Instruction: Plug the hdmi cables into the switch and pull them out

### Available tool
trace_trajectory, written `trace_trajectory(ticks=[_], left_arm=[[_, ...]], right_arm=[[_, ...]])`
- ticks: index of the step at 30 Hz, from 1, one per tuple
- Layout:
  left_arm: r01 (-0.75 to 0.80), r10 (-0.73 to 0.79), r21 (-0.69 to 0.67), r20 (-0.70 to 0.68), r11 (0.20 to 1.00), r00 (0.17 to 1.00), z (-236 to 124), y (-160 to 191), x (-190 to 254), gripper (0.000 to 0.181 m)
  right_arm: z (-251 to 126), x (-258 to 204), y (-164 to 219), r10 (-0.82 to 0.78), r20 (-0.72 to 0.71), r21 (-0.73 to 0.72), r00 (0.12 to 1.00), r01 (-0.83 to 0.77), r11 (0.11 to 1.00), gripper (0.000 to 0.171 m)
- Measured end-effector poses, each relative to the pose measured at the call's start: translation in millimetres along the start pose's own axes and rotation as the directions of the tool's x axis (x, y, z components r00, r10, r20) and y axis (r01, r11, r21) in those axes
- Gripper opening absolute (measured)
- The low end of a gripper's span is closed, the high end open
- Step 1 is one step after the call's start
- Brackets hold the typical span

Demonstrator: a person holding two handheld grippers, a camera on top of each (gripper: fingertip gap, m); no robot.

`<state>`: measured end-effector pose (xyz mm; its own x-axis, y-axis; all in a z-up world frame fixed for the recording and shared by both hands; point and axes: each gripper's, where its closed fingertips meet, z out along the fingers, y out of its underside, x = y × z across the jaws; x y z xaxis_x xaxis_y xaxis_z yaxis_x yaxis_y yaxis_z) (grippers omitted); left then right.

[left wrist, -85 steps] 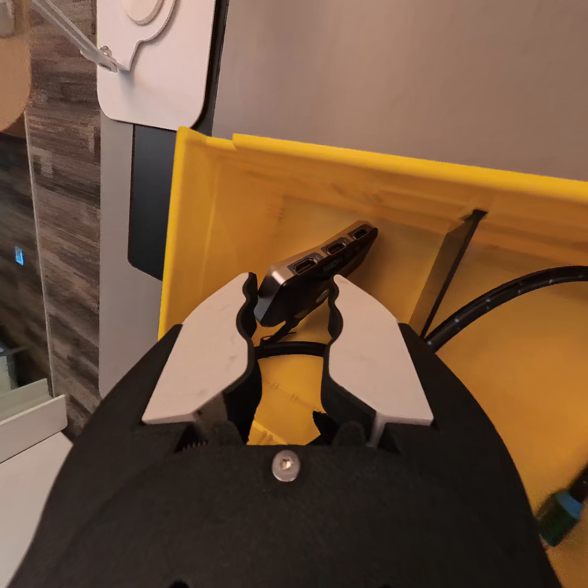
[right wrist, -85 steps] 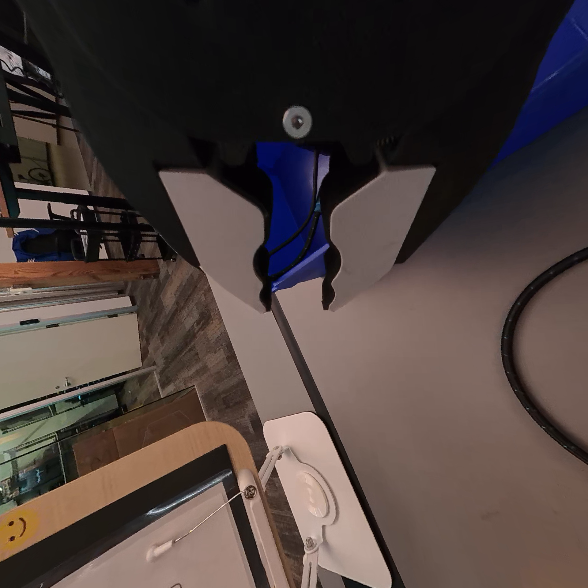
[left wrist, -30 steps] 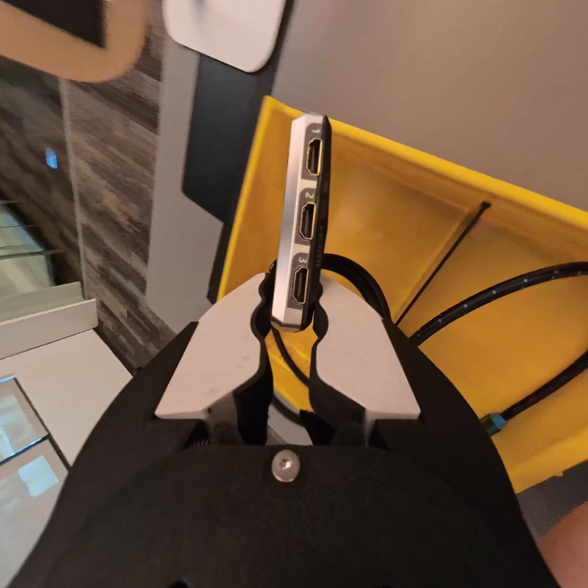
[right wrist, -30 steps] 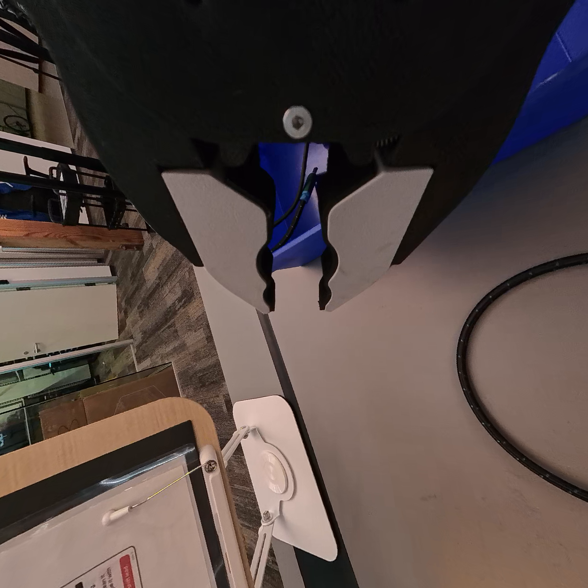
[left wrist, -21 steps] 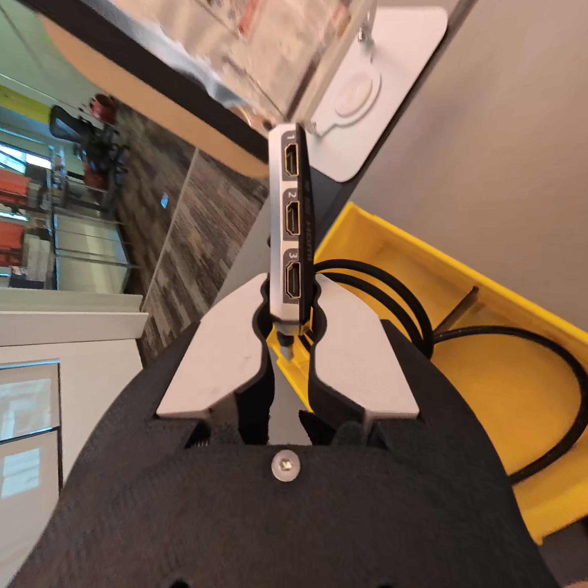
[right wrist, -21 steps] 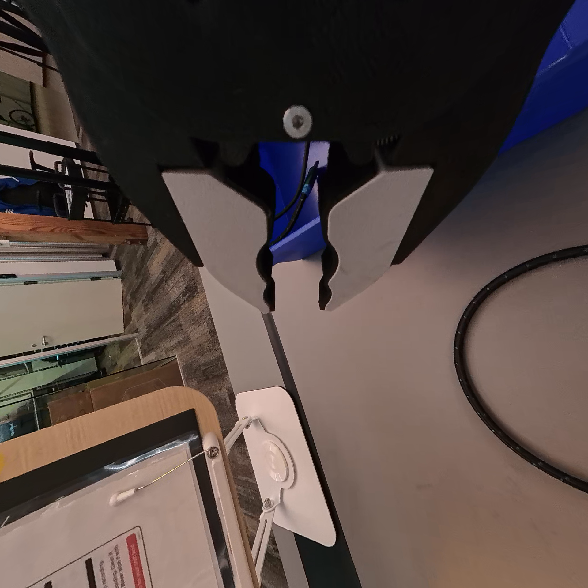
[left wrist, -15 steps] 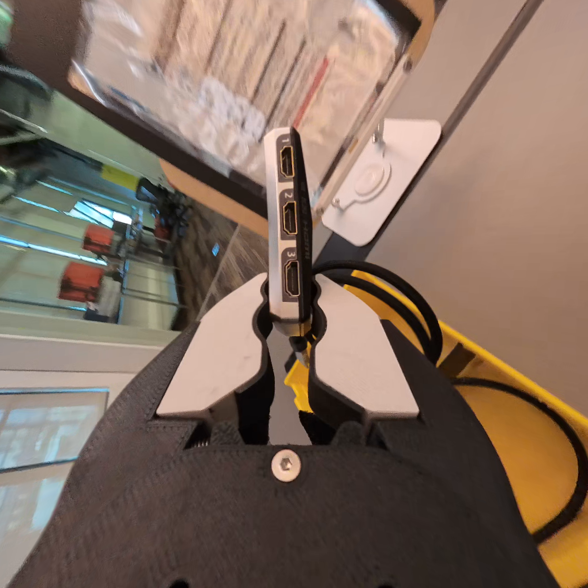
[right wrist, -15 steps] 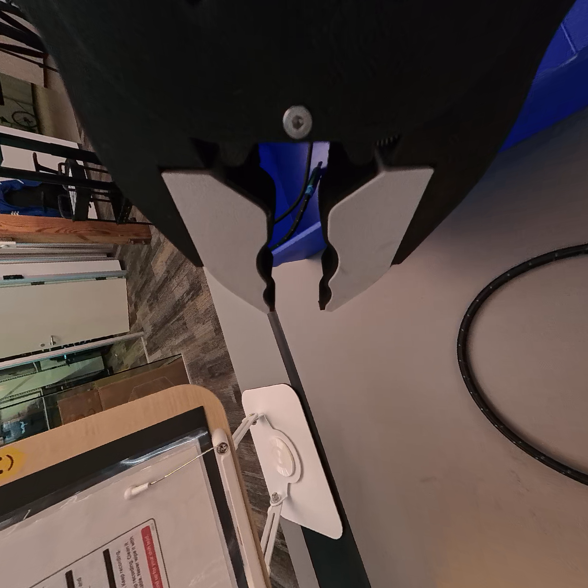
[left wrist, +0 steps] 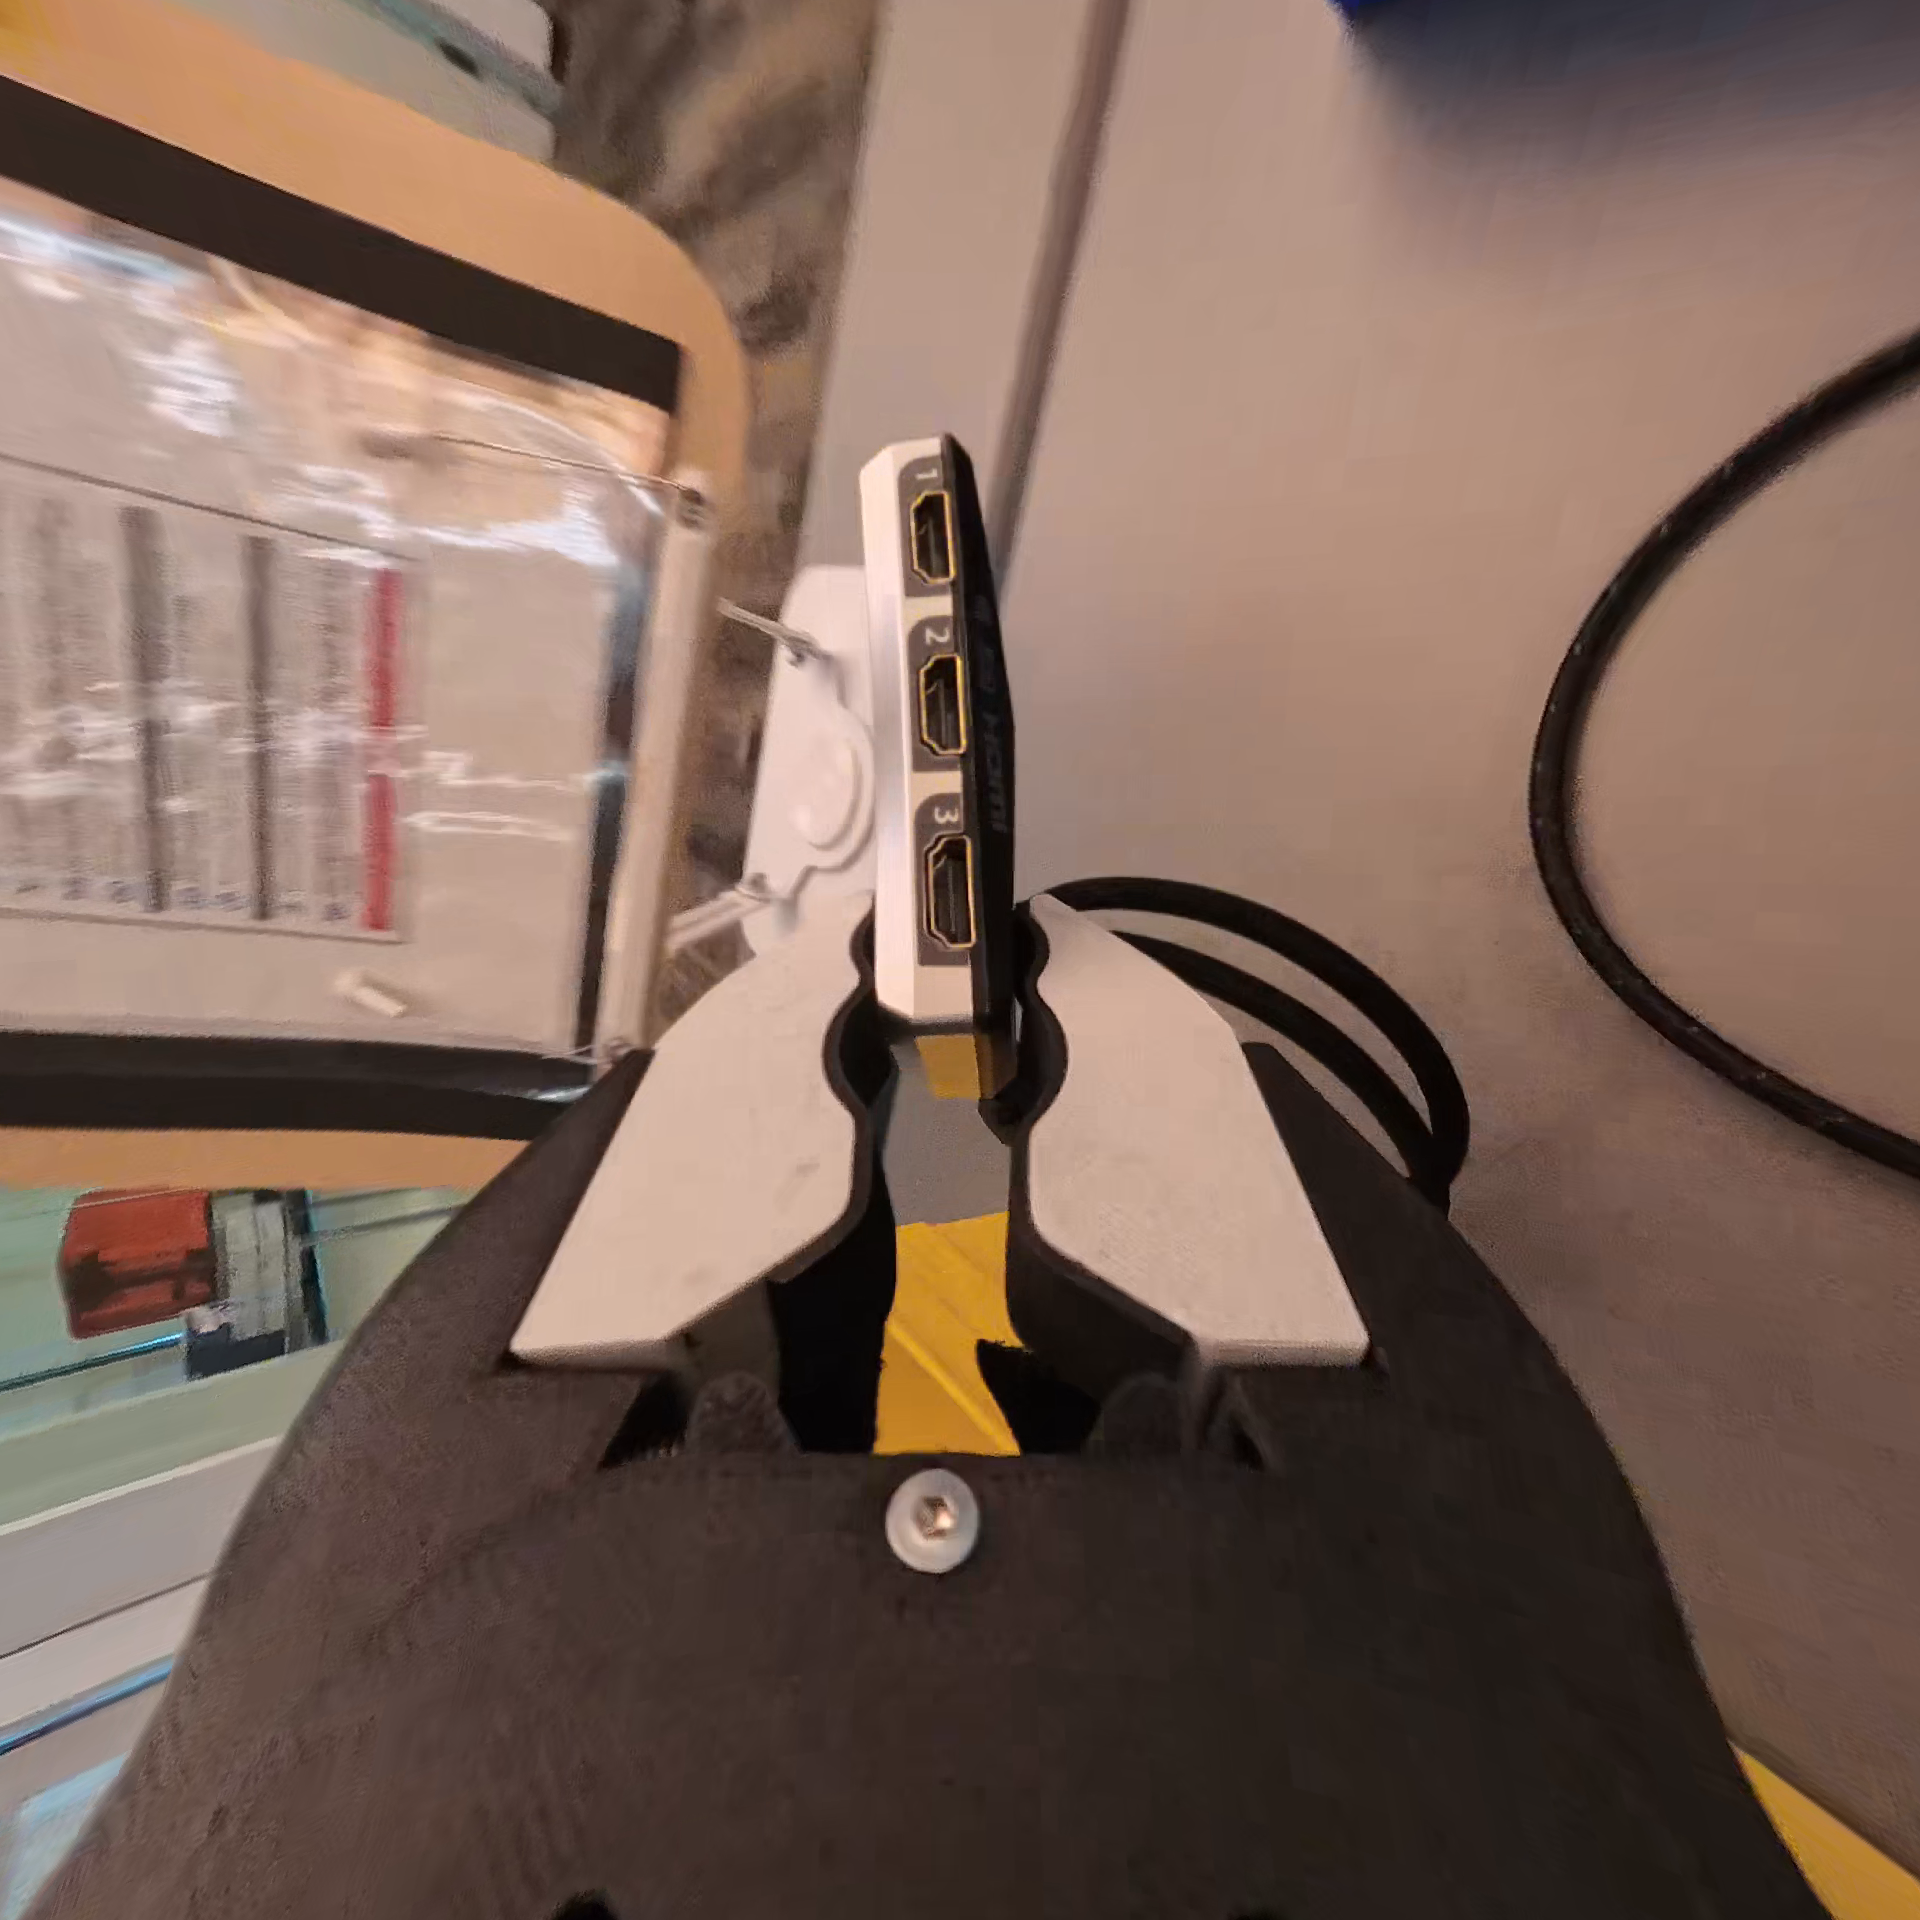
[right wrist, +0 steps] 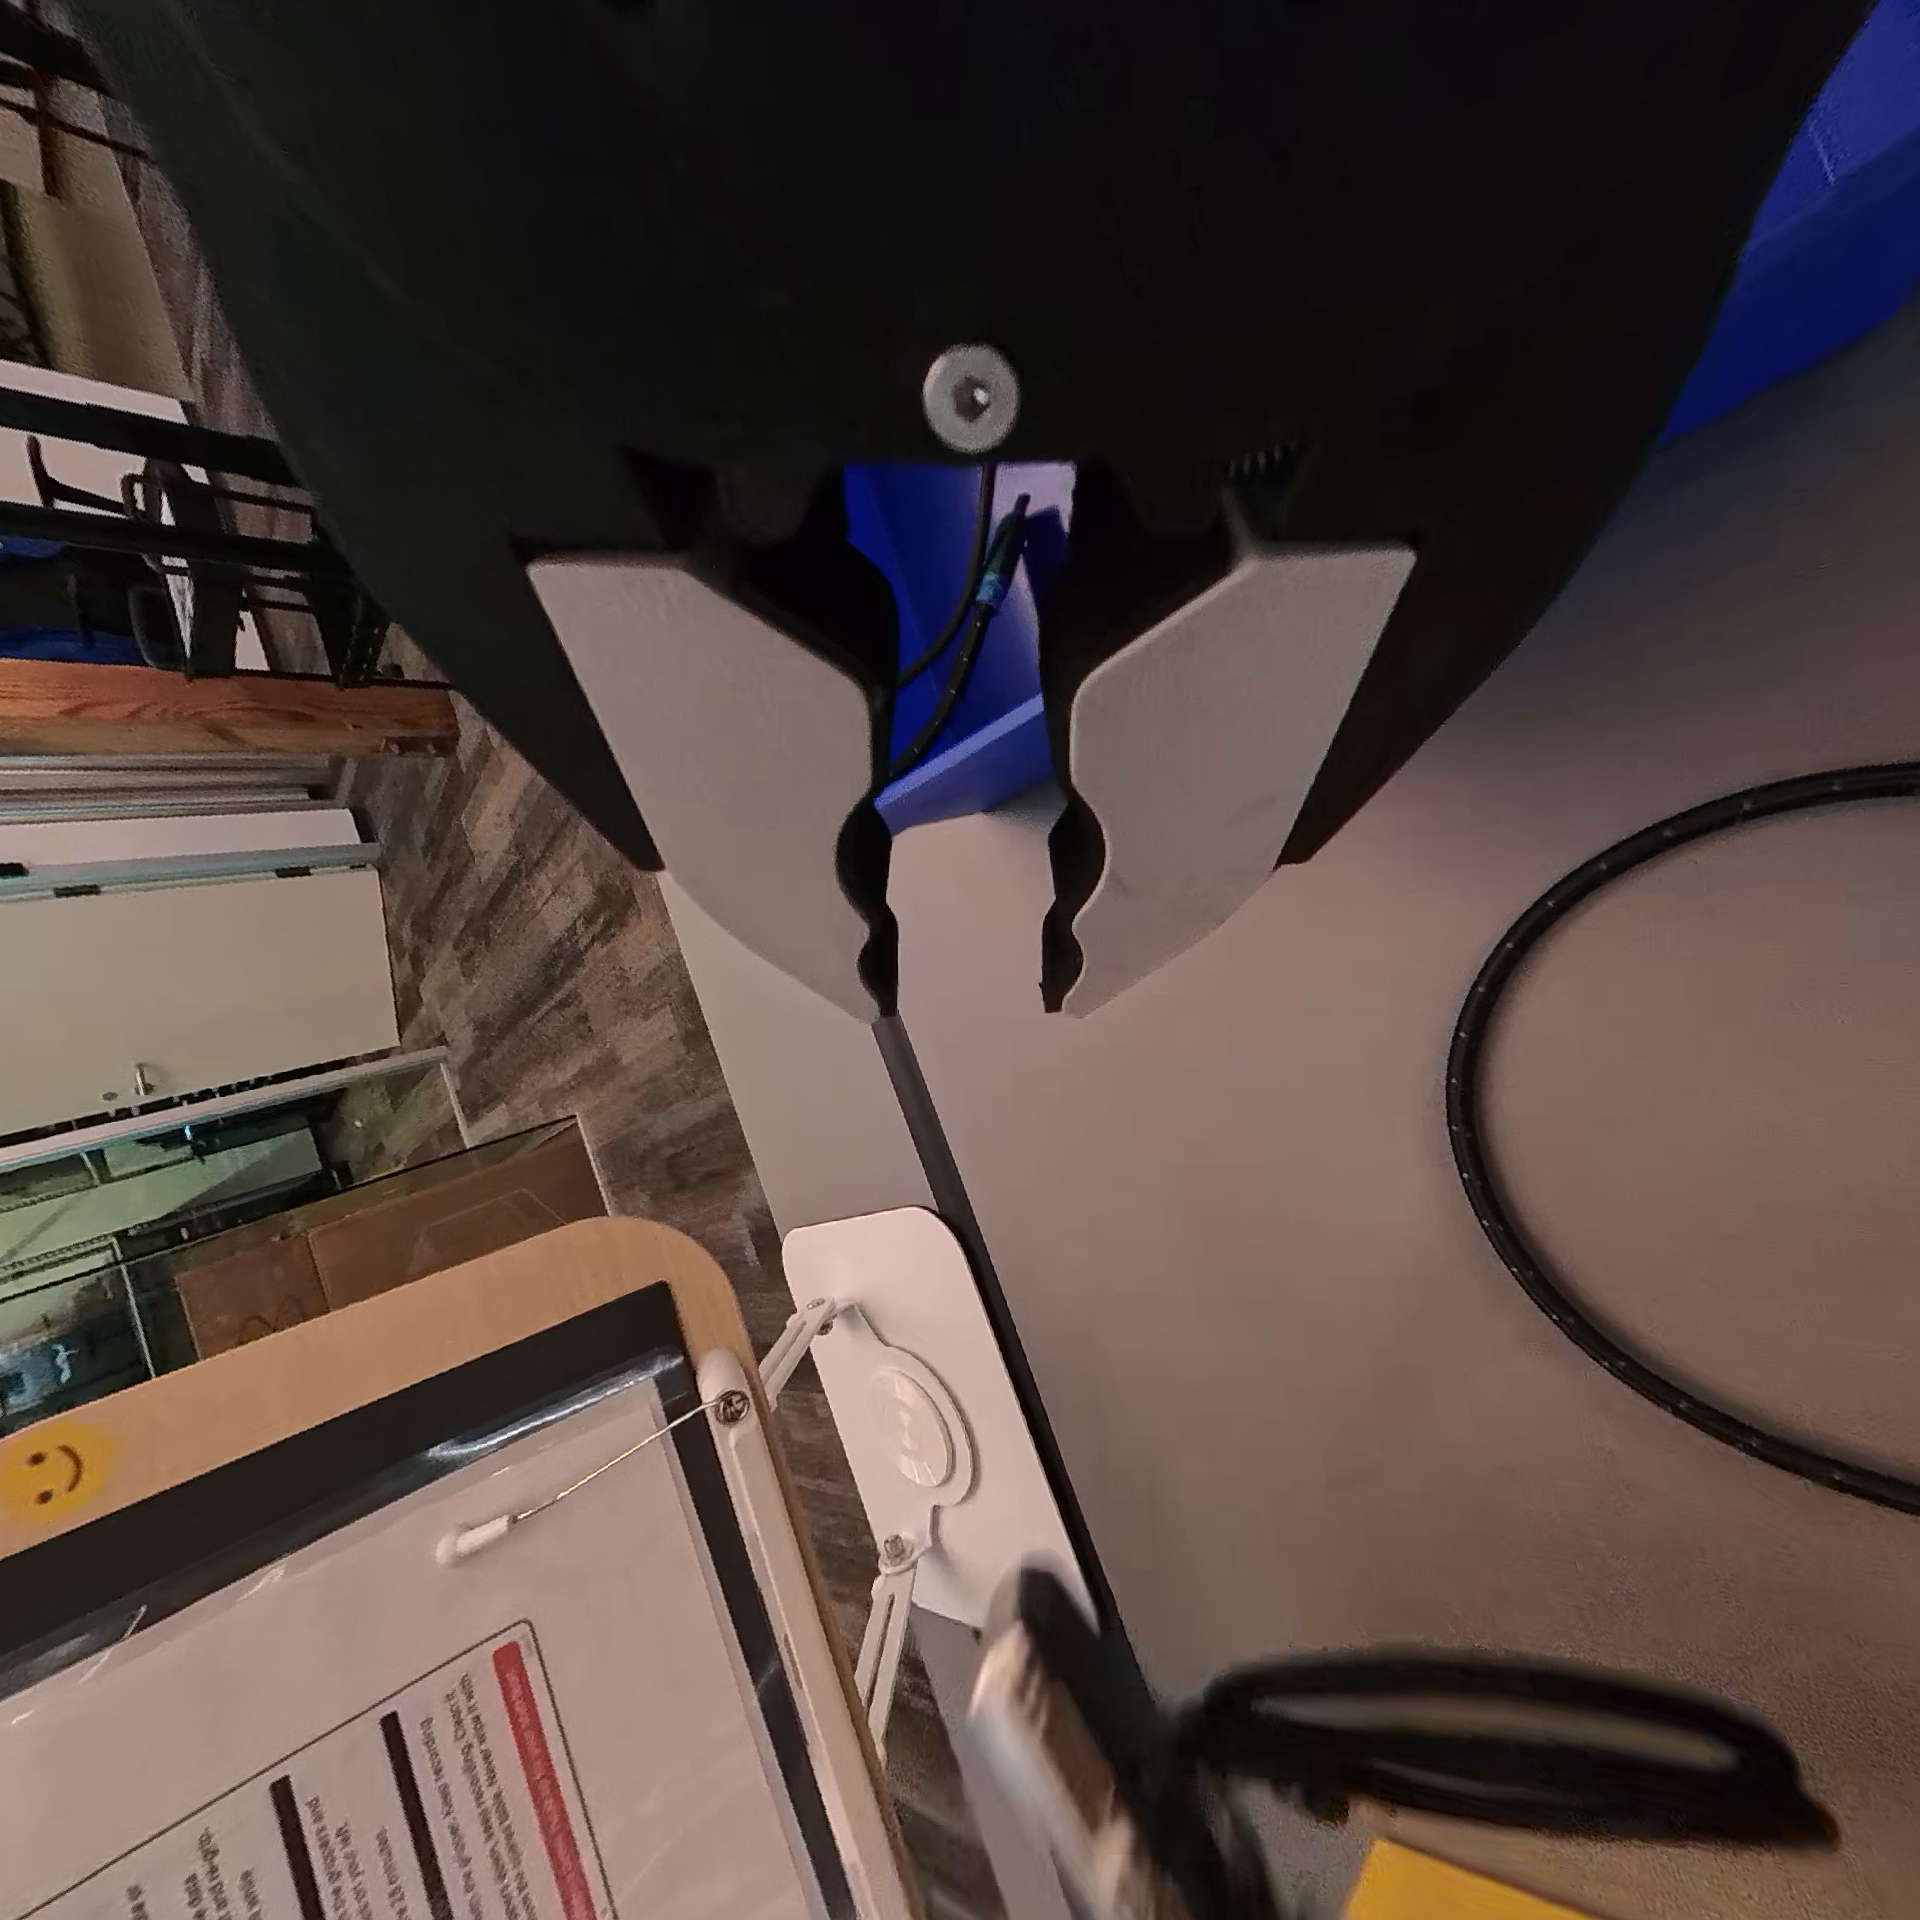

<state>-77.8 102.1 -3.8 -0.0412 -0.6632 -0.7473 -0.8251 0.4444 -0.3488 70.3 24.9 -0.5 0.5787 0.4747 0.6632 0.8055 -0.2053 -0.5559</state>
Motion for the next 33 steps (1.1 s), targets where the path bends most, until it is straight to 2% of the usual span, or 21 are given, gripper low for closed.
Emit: trace_trajectory(ticks=[5, 9, 12, 15, 17, 21, 23, 26, 29, 31, 33], left_arm=[[-0.142, 0.136, -0.173, -0.045, 0.975, 0.99, 46.5, 12.0, 50.5, 0.021], [-0.147, 0.139, -0.262, -0.052, 0.954, 0.989, 47.0, 16.4, 64.8, 0.021], [-0.185, 0.173, -0.232, -0.07, 0.955, 0.982, 40.4, 12.5, 67.4, 0.025], [-0.189, 0.182, -0.215, -0.054, 0.958, 0.982, 32.1, 12.9, 62.9, 0.057], [-0.149, 0.138, -0.211, -0.063, 0.966, 0.988, 23.2, 10.9, 59.7, 0.073], [0.008, -0.012, -0.057, -0.071, 0.998, 0.997, -8.0, -15.1, 52.5, 0.068], [0.103, -0.097, 0.03, -0.144, 0.994, 0.985, -26.4, -30.2, 60.3, 0.069], [0.299, -0.245, 0.077, -0.398, 0.951, 0.884, -53.2, -49.5, 98.9, 0.07], [0.458, -0.329, 0.035, -0.648, 0.888, 0.687, -77.3, -57.1, 157.9, 0.071], [0.48, -0.351, 0.005, -0.676, 0.877, 0.648, -79.3, -46.4, 190.5, 0.07], [0.451, -0.37, -0.032, -0.625, 0.892, 0.687, -72.7, -28.7, 212.3, 0.07]], right_arm=[[-11.7, 4.3, -10.7, -0.008, -0.015, 0.05, 1.0, 0.009, 0.999, 0.028], [-37.5, 18.1, -22.6, 0.024, -0.055, 0.141, 0.998, -0.016, 0.99, 0.028], [-55.5, 28.5, -25.7, 0.054, -0.086, 0.194, 0.995, -0.036, 0.98, 0.028], [-66.1, 33.8, -25.7, 0.066, -0.105, 0.215, 0.992, -0.042, 0.976, 0.028], [-71.4, 36.0, -26.8, 0.069, -0.112, 0.23, 0.991, -0.042, 0.972, 0.028], [-82.7, 42.7, -27.5, 0.088, -0.131, 0.261, 0.987, -0.051, 0.964, 0.028], [-88.4, 46.3, -27.7, 0.1, -0.142, 0.28, 0.985, -0.057, 0.958, 0.028], [-94.6, 50.1, -27.7, 0.114, -0.15, 0.302, 0.982, -0.064, 0.951, 0.028], [-97.9, 53.0, -28.2, 0.118, -0.157, 0.313, 0.981, -0.064, 0.948, 0.028], [-99.8, 53.8, -29.9, 0.122, -0.159, 0.322, 0.98, -0.065, 0.944, 0.028], [-101.9, 53.1, -32.8, 0.119, -0.159, 0.334, 0.98, -0.061, 0.941, 0.028]])
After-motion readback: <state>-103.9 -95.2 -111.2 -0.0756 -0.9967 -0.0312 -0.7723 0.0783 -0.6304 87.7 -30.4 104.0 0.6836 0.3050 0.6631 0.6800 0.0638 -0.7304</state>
